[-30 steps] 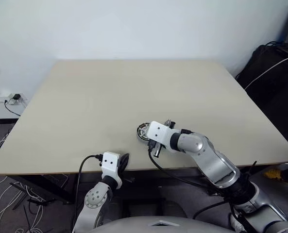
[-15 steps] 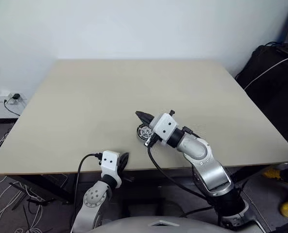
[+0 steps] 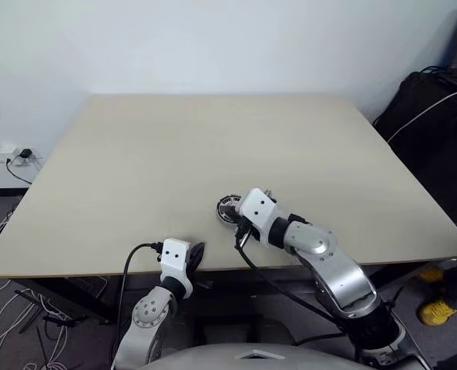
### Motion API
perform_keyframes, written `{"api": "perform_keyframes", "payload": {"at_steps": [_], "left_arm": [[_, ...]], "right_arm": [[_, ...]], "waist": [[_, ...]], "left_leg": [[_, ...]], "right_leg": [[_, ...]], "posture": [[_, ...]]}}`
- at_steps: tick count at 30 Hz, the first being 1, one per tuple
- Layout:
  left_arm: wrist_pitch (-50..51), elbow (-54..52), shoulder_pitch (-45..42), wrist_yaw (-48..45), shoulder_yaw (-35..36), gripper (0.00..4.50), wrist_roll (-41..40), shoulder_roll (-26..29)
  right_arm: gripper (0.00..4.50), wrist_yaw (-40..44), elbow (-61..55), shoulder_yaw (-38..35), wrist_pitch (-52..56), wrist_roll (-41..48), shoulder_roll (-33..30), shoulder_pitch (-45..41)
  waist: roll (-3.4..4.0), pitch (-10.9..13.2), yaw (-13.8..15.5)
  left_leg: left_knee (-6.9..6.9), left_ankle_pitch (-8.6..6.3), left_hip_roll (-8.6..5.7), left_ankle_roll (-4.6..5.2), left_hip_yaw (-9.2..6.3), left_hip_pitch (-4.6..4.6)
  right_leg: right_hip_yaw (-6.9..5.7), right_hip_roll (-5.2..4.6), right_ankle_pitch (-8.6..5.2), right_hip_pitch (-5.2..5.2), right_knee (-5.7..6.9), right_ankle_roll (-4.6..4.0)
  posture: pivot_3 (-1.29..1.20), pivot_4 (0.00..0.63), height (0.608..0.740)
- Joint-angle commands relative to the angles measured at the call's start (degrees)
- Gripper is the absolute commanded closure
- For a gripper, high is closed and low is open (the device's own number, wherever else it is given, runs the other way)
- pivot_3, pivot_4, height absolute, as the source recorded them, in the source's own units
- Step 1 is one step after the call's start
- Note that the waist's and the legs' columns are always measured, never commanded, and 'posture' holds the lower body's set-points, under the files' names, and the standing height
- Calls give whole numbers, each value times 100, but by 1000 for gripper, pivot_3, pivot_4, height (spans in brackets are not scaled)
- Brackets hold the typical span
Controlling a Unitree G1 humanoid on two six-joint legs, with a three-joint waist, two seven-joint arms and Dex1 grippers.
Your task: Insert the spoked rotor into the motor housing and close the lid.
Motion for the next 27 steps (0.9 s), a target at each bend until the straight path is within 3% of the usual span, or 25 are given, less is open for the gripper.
{"api": "perform_keyframes", "payload": {"at_steps": [1,4,7,10,13,16,18,22,25,27], "left_arm": [[-103,-185,-53,-46,-23,4500,-66,-16],[-131,-139,-62,-60,-11,4500,-70,-8],[-190,-20,-104,-86,-20,4500,-57,-7],[-237,40,-112,-89,-9,4500,-51,-11],[-305,72,-60,-69,23,4500,-50,-26],[-365,58,19,-35,60,4500,-54,-34],[-381,37,62,-14,82,4500,-60,-44],[-385,7,92,-9,81,4500,-45,-42],[-347,-50,94,-4,60,4500,-25,-45],[-328,-78,99,-3,49,4500,-22,-46]], "right_arm": [[4490,201,-162,149,560,83,-243,-201],[4490,-61,70,368,649,-157,-159,-487],[3924,-301,456,607,796,-314,163,-841],[2973,-343,667,758,766,-388,281,-1002],[2973,-471,772,599,474,-344,477,-1062],[2973,-1209,748,-509,-163,31,1309,-1087],[3397,-1866,816,-1010,-469,-264,1462,-1162],[4465,-2985,846,-1454,-662,-1160,1289,-1064],[4465,-3384,641,-1550,-166,-1815,965,-645],[4465,-3217,406,-1430,183,-2023,697,-335]], "waist": [[0,0,-1],[2,1,-15],[3,2,-15],[2,1,15],[2,2,17],[4,10,-9],[5,10,-6],[4,9,40],[7,7,36],[17,5,17]], "left_leg": [[0,0,0,0,0,0],[0,0,1,0,0,0],[0,0,10,-2,1,4],[1,5,17,-9,1,3],[1,5,16,-8,3,0],[-1,5,18,-9,2,-2],[-1,6,24,-13,3,-2],[0,7,18,-14,10,-3],[-4,7,18,-14,16,-2],[-10,8,20,-16,18,-2]], "right_leg": [[0,0,0,0,-1,0],[-1,0,0,-2,0,1],[-16,-1,0,-2,2,3],[-32,0,4,-1,1,-5],[-33,-2,5,-1,-2,-7],[-33,1,6,-3,-1,-6],[-34,6,5,-4,1,0],[-32,-2,-2,-2,-2,27],[-28,-3,11,-6,-2,3],[-27,-2,7,-11,-1,-6]], "posture": [[0,0,740],[0,0,740],[0,0,740],[0,0,740],[0,0,740],[0,0,740],[0,0,740],[0,0,740],[0,0,740],[0,0,740]]}}
